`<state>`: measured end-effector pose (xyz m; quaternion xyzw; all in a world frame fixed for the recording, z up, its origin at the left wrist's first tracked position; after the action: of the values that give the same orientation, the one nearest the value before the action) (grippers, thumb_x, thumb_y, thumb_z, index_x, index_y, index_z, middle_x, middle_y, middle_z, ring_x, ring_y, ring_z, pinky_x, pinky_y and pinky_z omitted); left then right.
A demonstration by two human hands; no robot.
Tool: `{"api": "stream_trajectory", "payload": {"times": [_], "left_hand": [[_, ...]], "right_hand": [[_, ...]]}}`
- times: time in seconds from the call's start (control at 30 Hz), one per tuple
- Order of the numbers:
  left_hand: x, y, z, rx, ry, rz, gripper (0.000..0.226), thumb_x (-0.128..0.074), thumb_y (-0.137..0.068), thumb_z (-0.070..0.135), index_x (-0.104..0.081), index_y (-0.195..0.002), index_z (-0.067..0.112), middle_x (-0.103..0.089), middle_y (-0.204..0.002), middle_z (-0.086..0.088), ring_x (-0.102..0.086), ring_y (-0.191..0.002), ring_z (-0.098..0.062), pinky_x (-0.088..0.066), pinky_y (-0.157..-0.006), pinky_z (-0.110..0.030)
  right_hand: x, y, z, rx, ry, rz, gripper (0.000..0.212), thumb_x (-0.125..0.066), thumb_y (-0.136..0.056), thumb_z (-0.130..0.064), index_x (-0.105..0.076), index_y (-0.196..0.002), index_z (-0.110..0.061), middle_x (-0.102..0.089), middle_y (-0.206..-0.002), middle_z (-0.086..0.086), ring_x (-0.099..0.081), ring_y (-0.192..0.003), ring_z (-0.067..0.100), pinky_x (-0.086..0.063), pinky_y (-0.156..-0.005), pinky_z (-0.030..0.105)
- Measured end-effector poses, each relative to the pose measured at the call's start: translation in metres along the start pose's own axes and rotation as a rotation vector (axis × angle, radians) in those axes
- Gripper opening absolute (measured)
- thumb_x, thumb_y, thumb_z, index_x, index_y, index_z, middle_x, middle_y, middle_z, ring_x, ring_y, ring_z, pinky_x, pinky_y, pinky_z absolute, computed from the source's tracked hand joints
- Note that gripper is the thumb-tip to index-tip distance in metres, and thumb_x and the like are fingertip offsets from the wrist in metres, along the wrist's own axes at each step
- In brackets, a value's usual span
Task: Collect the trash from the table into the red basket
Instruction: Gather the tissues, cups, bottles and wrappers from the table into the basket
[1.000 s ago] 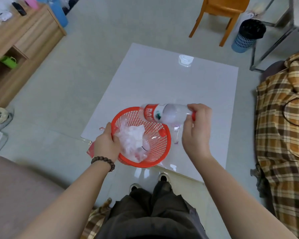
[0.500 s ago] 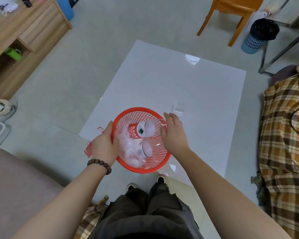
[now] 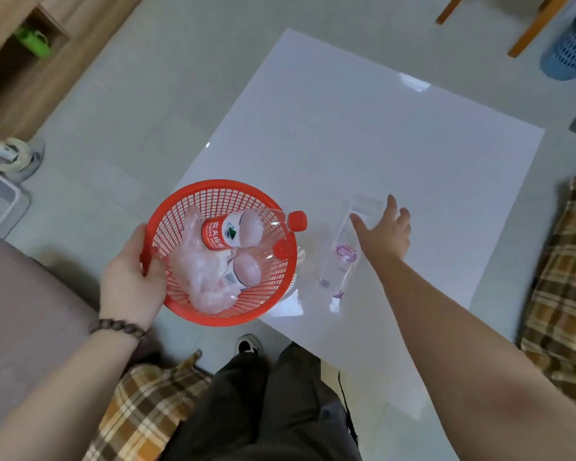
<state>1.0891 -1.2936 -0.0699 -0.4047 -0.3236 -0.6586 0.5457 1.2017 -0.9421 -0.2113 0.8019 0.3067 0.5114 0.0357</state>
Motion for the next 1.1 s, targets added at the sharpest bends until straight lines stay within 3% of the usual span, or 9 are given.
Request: {"api": "stream_trajectory", "payload": {"times": [0.17, 0.33, 0.47, 0.57, 0.73, 0.8, 0.9, 1.1], "left_hand": [[-0.005, 0.0, -0.018, 0.107, -0.026, -0.005, 0.051, -0.047, -0.084, 0.024, -0.047, -0.135, 0.024, -0.069, -0.103, -0.014, -0.064, -0.093, -0.034, -0.048, -0.084, -0.04], [-0.001, 0.001, -0.031, 0.163, -0.007, -0.035, 0.044, -0.044, -0.083, 0.03, -0.051, -0.127, 0.032, -0.069, -0.09, 0.002, -0.065, -0.079, -0.019, -0.054, -0.076, -0.041], [0.002, 0.0, -0.032, 0.205, -0.036, -0.003, 0.043, -0.043, -0.081, 0.023, -0.053, -0.123, 0.028, -0.069, -0.086, 0.0, -0.063, -0.076, -0.022, -0.05, -0.074, -0.035], [0.004, -0.002, -0.028, 0.234, -0.053, 0.02, 0.039, -0.047, -0.082, 0.014, -0.056, -0.119, 0.019, -0.068, -0.087, -0.01, -0.062, -0.079, -0.034, -0.047, -0.073, -0.037], [0.012, -0.006, -0.017, 0.262, -0.09, 0.018, 0.05, -0.044, -0.077, 0.019, -0.054, -0.126, 0.01, -0.067, -0.097, -0.024, -0.061, -0.088, -0.045, -0.048, -0.076, -0.044], [0.014, -0.007, -0.011, 0.257, -0.092, 0.016, 0.047, -0.05, -0.082, 0.01, -0.052, -0.129, 0.008, -0.066, -0.095, -0.028, -0.06, -0.087, -0.048, -0.047, -0.074, -0.045], [0.017, -0.005, 0.003, 0.22, -0.037, 0.019, 0.047, -0.052, -0.084, -0.001, -0.051, -0.131, 0.003, -0.066, -0.096, -0.029, -0.061, -0.087, -0.047, -0.044, -0.072, -0.038], [0.015, 0.004, 0.011, 0.215, 0.089, -0.006, 0.039, -0.05, -0.086, 0.004, -0.055, -0.124, 0.008, -0.069, -0.094, -0.017, -0.062, -0.083, -0.038, -0.038, -0.064, -0.027]], "right_hand": [[-0.037, -0.05, -0.029, -0.112, 0.052, -0.087, 0.088, -0.065, -0.073, -0.061, -0.02, -0.14, -0.028, -0.028, -0.138, 0.015, -0.039, -0.12, 0.036, -0.04, -0.092, 0.049], [-0.053, -0.065, -0.04, -0.07, 0.048, -0.042, 0.05, -0.066, -0.078, -0.02, -0.037, -0.116, -0.011, -0.031, -0.126, 0.016, -0.046, -0.104, 0.039, -0.042, -0.066, 0.038], [-0.04, -0.054, -0.05, 0.049, -0.096, -0.042, 0.045, -0.065, -0.076, -0.022, -0.041, -0.112, -0.013, -0.034, -0.121, 0.012, -0.053, -0.093, 0.034, -0.05, -0.073, 0.04], [-0.016, -0.029, -0.069, 0.163, -0.308, -0.024, 0.044, -0.066, -0.075, -0.023, -0.043, -0.112, -0.016, -0.035, -0.121, 0.006, -0.055, -0.079, 0.021, -0.047, -0.071, 0.03], [0.034, 0.034, -0.105, 0.332, -0.593, -0.013, 0.037, -0.069, -0.073, -0.022, -0.046, -0.102, -0.026, -0.042, -0.116, 0.002, -0.061, -0.089, 0.0, -0.047, -0.067, 0.012], [0.045, 0.062, -0.122, 0.399, -0.658, -0.058, 0.036, -0.069, -0.072, -0.021, -0.046, -0.098, -0.031, -0.043, -0.112, 0.0, -0.058, -0.088, -0.007, -0.046, -0.063, 0.006], [0.046, 0.104, -0.144, 0.506, -0.68, -0.174, 0.041, -0.071, -0.071, -0.017, -0.044, -0.095, -0.036, -0.042, -0.111, -0.002, -0.056, -0.09, -0.006, -0.05, -0.066, 0.01], [0.005, 0.17, -0.17, 0.776, -0.545, -0.366, 0.043, -0.074, -0.068, -0.019, -0.047, -0.101, -0.024, -0.039, -0.111, -0.001, -0.052, -0.093, 0.011, -0.049, -0.077, 0.024]]}}
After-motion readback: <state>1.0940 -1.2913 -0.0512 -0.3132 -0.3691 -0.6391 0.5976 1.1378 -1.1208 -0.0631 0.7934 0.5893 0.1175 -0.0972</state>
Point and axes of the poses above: each hand's wrist, its own y-axis away from the middle knuckle, its own x-axis out of the back of the hand, z = x × y, the point moved 1 cm from there along -y, towards the middle knuckle
